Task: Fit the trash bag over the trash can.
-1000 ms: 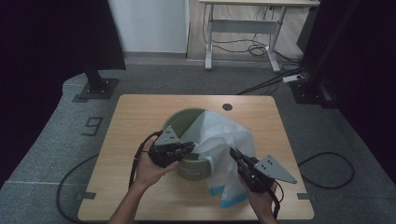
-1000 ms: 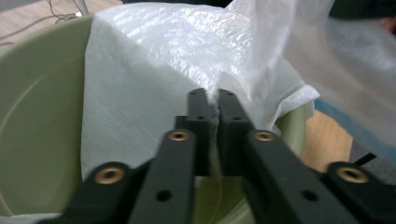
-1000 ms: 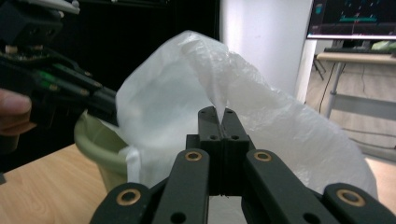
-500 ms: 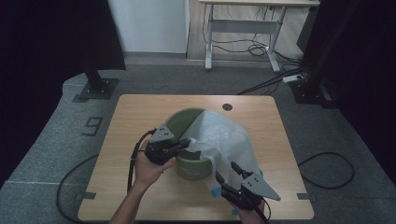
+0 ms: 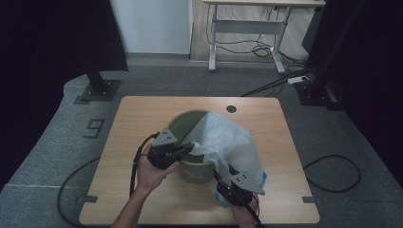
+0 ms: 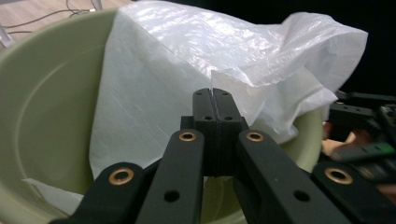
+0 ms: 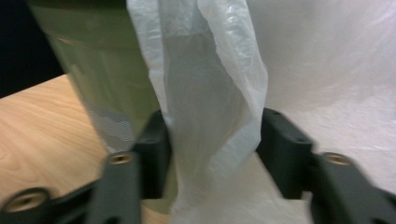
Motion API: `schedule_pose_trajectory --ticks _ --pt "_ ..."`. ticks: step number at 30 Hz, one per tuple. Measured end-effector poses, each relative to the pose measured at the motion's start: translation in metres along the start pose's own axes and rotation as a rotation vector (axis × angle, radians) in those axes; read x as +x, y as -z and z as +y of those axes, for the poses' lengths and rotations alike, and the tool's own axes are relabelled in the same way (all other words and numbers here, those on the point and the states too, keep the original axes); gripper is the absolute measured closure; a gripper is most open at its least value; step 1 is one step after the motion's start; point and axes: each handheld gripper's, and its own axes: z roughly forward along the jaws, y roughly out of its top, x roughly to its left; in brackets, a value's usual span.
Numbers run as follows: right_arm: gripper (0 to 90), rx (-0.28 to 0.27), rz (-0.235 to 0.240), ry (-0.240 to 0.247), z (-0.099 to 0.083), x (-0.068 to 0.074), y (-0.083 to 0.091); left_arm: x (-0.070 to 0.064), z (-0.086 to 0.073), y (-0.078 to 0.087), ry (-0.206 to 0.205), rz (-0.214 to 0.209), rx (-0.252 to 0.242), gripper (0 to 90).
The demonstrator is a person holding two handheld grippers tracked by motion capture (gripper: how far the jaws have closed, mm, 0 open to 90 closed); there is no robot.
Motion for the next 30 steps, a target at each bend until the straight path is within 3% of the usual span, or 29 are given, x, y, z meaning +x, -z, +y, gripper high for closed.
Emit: schedule_pose_trajectory --ticks 3,5,11,15,19,23,27,30 --pt "80.7 -0.017 -0.019 0.006 0.000 -0.004 0.000 -0.001 -0.002 0.002 0.000 -0.006 -0.005 90.0" --pt "88.0 -0.042 -0.036 0.017 0.002 -0.007 0.003 0.000 -0.002 0.003 0.001 -0.007 -0.008 90.0" --pt "88.7 -0.100 -0.076 0.021 0.023 -0.024 0.018 0.003 -0.002 0.008 0.001 -0.008 -0.018 90.0" --pt "88.7 -0.164 -0.085 0.036 0.055 -0.034 0.033 0.004 -0.003 0.011 0.003 0.002 -0.025 90.0" --pt "88.7 -0.207 -0.087 0.047 0.075 -0.036 0.042 0.007 -0.003 0.014 0.011 0.016 -0.037 90.0" --pt "88.7 -0.239 -0.059 0.063 0.099 -0.037 0.044 0.010 -0.002 0.016 0.016 0.030 -0.042 90.0" --pt "88.7 -0.259 -0.011 0.104 0.123 -0.029 0.039 0.014 -0.004 0.018 0.026 0.050 -0.038 90.0" --pt "88.8 -0.260 0.013 0.111 0.129 -0.024 0.035 0.019 -0.006 0.020 0.043 0.061 -0.031 90.0"
